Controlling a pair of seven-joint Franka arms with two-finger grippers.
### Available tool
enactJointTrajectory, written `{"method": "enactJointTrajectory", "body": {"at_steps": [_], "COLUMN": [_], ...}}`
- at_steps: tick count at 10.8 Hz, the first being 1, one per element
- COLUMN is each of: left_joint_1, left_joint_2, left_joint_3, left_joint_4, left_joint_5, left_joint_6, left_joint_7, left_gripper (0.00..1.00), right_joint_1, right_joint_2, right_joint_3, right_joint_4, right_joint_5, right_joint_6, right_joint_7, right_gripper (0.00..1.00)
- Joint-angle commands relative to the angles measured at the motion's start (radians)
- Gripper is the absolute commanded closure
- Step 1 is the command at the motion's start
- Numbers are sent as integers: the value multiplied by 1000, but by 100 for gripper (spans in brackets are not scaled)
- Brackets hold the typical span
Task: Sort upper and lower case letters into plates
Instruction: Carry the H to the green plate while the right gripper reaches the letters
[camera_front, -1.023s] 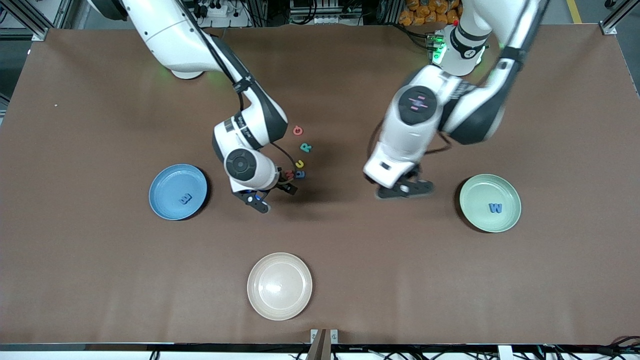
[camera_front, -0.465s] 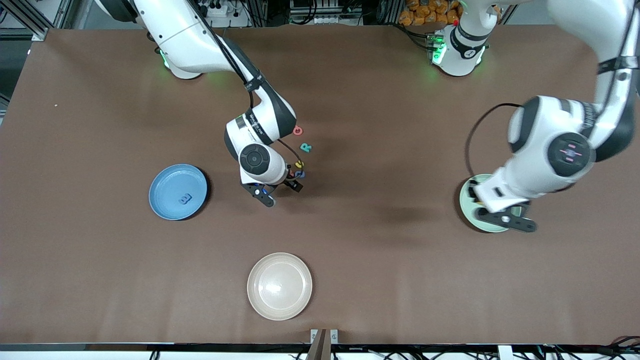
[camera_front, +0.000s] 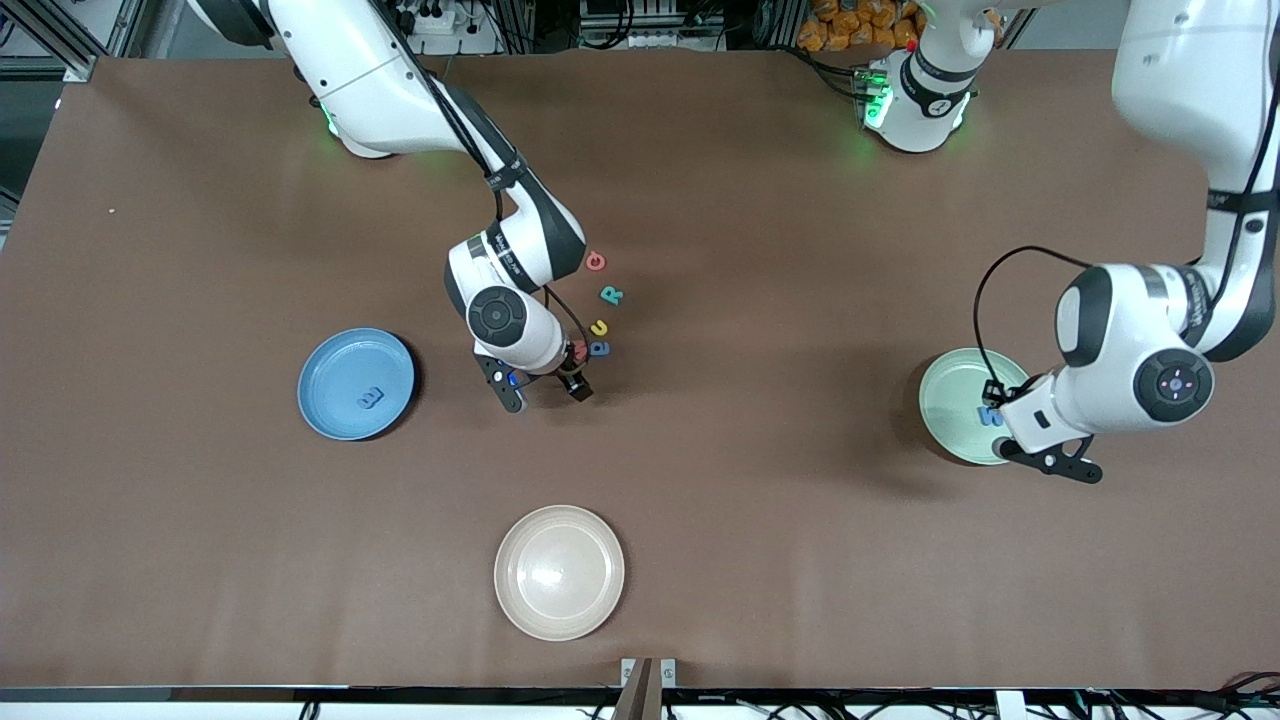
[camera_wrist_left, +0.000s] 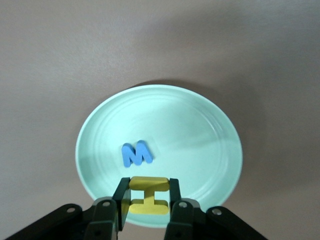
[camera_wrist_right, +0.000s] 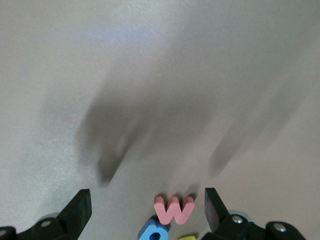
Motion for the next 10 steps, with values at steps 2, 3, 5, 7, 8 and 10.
{"method": "enactJointTrajectory", "body": {"at_steps": [2, 3, 5, 7, 8, 10], "left_joint_1": [-15, -15, -21, -54, -93, -214], "left_joint_2": [35, 38, 23, -20, -57, -132], "left_joint_3": [23, 30, 40, 40, 40, 41], "left_joint_4": [-10, -32, -63, -62, -60, -51], "left_joint_5": [-40, -51, -53, -53, -53, -42], "left_joint_6": [11, 35, 55, 41, 28, -30], "left_joint_7": [-4, -8, -10, -28, -98, -303], "left_gripper": [100, 92, 0, 0, 0, 0], "right_joint_1": [22, 31, 48, 48, 49, 51], "right_joint_2": [-13, -20, -24, -49, -58, -95], "right_joint_3": [3, 3, 2, 2, 2, 2], "right_joint_4": [-51, -58, -65, -92, -111, -198], "right_joint_5": [21, 21, 21, 20, 20, 20], "right_joint_6": [32, 33, 59, 66, 81, 191], "right_joint_7": [30, 59, 103, 107, 107, 107], "right_gripper": [0, 0, 0, 0, 0, 0]}}
